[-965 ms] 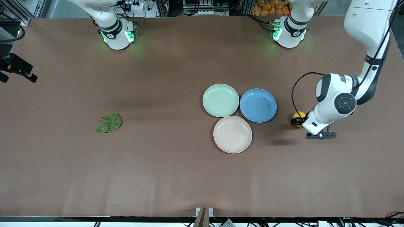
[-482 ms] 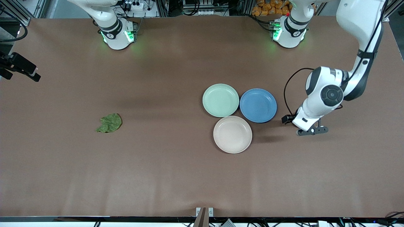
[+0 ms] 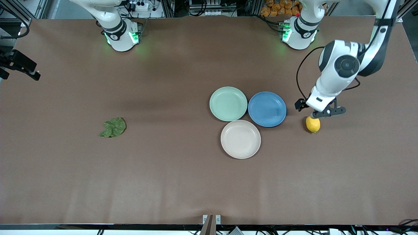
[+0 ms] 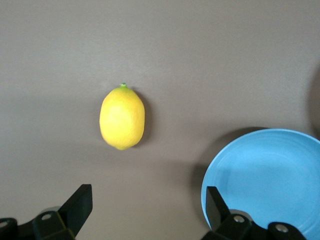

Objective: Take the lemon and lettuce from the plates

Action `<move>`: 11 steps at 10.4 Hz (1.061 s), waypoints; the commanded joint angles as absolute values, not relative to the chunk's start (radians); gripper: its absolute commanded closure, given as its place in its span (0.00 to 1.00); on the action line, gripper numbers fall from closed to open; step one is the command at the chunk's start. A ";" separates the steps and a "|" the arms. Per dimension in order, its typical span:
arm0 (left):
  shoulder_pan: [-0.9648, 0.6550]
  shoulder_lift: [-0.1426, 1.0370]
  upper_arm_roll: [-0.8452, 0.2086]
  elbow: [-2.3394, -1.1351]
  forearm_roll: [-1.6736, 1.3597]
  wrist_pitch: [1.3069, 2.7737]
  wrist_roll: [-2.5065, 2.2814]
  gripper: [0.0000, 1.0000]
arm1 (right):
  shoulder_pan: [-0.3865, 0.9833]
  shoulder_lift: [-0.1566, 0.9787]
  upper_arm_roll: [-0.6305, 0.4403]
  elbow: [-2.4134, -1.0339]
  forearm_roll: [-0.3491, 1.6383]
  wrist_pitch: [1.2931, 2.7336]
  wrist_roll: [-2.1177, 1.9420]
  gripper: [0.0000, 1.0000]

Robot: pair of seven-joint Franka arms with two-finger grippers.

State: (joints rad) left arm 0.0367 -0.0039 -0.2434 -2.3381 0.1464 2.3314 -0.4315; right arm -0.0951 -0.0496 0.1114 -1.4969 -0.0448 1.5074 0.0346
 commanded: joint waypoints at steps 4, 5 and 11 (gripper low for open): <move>0.035 -0.044 -0.255 -1.962 0.055 1.972 -0.385 0.00 | -0.104 -0.048 0.091 -1.493 -0.025 1.491 -0.009 0.00; 0.038 -0.040 -0.253 -1.860 -0.001 1.895 -0.335 0.00 | -0.104 -0.049 0.068 -1.499 0.009 1.490 -0.015 0.00; 0.054 -0.009 -0.233 -1.563 -0.069 1.658 -0.233 0.00 | -0.101 -0.078 0.034 -1.571 0.041 1.509 -0.017 0.00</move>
State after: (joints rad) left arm 0.0474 -0.0469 -0.2367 -1.6227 -0.0529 1.7044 -0.2664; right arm -0.0958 -0.0497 0.0368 -1.5451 0.0223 1.4999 -0.0045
